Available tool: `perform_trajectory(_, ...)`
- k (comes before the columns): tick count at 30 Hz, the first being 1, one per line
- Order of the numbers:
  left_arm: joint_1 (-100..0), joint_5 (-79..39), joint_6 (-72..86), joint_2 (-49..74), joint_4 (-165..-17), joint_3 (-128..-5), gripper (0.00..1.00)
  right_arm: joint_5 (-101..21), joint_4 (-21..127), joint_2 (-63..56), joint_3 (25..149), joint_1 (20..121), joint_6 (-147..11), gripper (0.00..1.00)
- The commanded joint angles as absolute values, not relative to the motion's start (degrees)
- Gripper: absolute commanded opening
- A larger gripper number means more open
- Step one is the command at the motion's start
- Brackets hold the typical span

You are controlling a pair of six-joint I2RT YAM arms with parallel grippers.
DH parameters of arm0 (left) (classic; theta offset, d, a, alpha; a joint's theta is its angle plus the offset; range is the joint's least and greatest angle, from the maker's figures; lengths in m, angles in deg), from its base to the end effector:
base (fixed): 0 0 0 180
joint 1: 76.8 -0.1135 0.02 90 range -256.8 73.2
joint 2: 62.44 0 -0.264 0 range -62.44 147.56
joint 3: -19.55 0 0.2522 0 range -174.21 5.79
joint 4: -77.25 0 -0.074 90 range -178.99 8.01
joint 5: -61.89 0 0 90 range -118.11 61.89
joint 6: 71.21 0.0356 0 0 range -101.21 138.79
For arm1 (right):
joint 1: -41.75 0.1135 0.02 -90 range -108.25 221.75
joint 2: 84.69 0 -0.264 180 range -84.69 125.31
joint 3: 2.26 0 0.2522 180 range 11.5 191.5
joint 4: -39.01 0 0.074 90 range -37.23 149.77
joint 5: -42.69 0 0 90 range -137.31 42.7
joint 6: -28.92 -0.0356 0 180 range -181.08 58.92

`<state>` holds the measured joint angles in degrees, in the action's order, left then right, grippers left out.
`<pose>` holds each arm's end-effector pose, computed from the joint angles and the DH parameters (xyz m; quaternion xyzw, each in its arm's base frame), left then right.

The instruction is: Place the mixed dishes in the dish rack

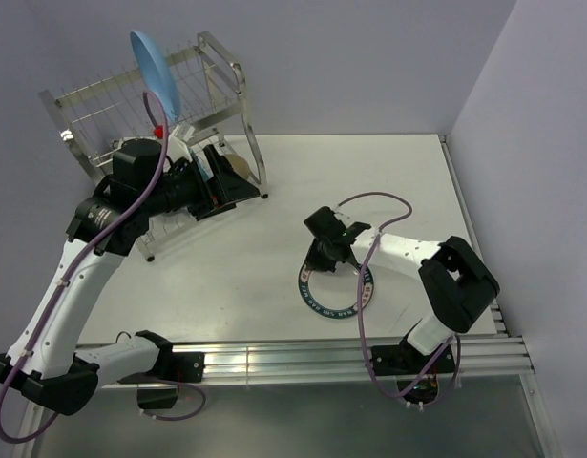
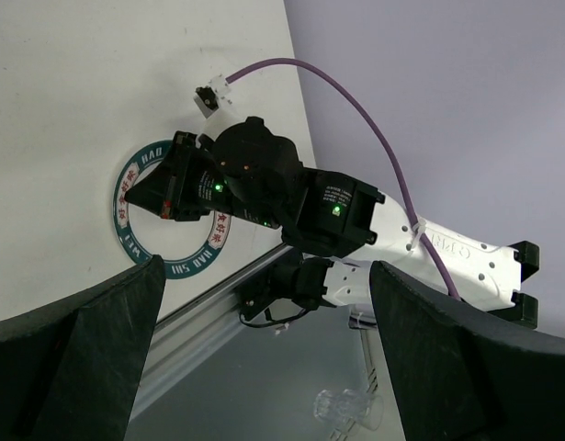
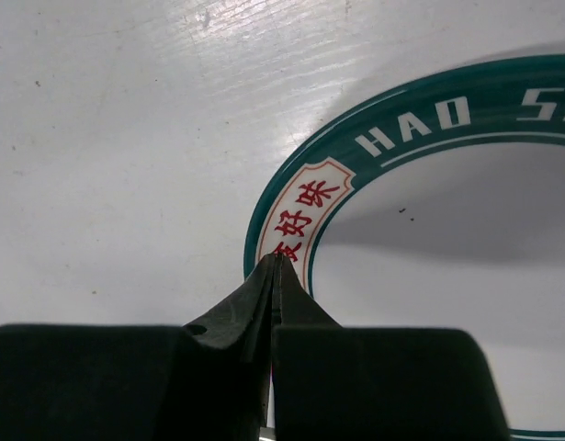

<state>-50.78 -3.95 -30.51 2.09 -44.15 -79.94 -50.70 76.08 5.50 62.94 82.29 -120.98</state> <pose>0.1830 -0.1055 0.4537 -0.0530 0.8247 -0.4656 0.3166 0.2300 0.1939 0.1742 0.1701 0.9550 0.1671 0.1765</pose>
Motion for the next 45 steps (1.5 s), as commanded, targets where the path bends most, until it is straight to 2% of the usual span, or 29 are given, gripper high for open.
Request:
perform_trajectory(1, -50.00, -2.98, -31.04, 2.60, -46.36, -80.78, 0.99, -49.85, 74.92, 6.54, 63.89, 82.01, -118.47, 0.00)
perform_trajectory(4, -49.38, -2.45, -30.52, 3.48, -46.80, -80.69, 0.99, -49.94, 74.05, 2.96, 62.83, 82.44, -115.84, 0.00)
perform_trajectory(7, -48.42, 0.00, -29.55, 5.14, -47.24, -79.20, 0.99, -55.11, 76.49, -4.32, 61.95, 82.45, -114.08, 0.00)
perform_trajectory(10, -45.61, 2.29, -26.66, 8.83, -45.84, -77.44, 0.99, -58.73, 81.15, -11.88, 60.46, 80.35, -114.68, 0.38)
perform_trajectory(11, -43.60, 2.82, -25.69, 11.27, -45.49, -76.57, 0.99, -58.47, 82.03, -13.74, 58.63, 77.38, -115.21, 0.56)
perform_trajectory(13, -41.39, 2.30, -23.05, 13.83, -44.87, -75.51, 0.99, -56.02, 84.23, -19.61, 56.08, 73.68, -116.70, 0.71)
perform_trajectory(14, -39.47, 2.12, -22.17, 16.55, -44.87, -73.94, 0.99, -55.75, 85.19, -21.48, 53.97, 70.61, -117.32, 0.96)
perform_trajectory(15, -38.67, 2.03, -20.42, 18.14, -44.95, -73.05, 0.99, -55.57, 86.34, -23.50, 53.08, 69.36, -117.76, 1.00)
perform_trajectory(21, -35.58, 0.55, -15.67, 29.30, -49.87, -66.72, 0.99, -57.24, 94.60, -34.75, 49.65, 67.07, -123.03, 1.00)
perform_trajectory(32, -31.28, 0.90, -9.51, 49.51, -54.18, -72.51, 0.94, -61.98, 99.53, -46.63, 50.35, 64.78, -124.27, 1.00)
perform_trajectory(35, -30.92, 0.89, -9.59, 52.78, -55.32, -74.01, 0.88, -62.77, 99.88, -49.44, 50.17, 63.99, -124.01, 0.99)
perform_trajectory(40, -30.83, 2.47, -11.09, 55.32, -63.92, -71.82, 0.76, -63.12, 100.15, -51.73, 50.26, 63.11, -123.22, 0.99)
perform_trajectory(41, -30.75, 2.91, -11.35, 55.94, -65.16, -71.55, 0.70, -63.13, 100.15, -51.82, 50.44, 62.85, -123.04, 0.99)
perform_trajectory(42, -30.83, 3.96, -11.70, 56.56, -66.39, -71.20, 0.58, -63.13, 100.23, -51.65, 50.61, 62.76, -122.43, 0.99)
perform_trajectory(44, -30.84, 4.49, -12.58, 58.14, -70.43, -69.71, 0.47, -63.30, 100.23, -51.29, 51.23, 62.67, -121.81, 0.98)
perform_trajectory(45, -30.84, 4.76, -12.67, 58.75, -71.14, -69.53, 0.36, -63.30, 100.15, -50.77, 51.40, 62.50, -121.29, 0.99)
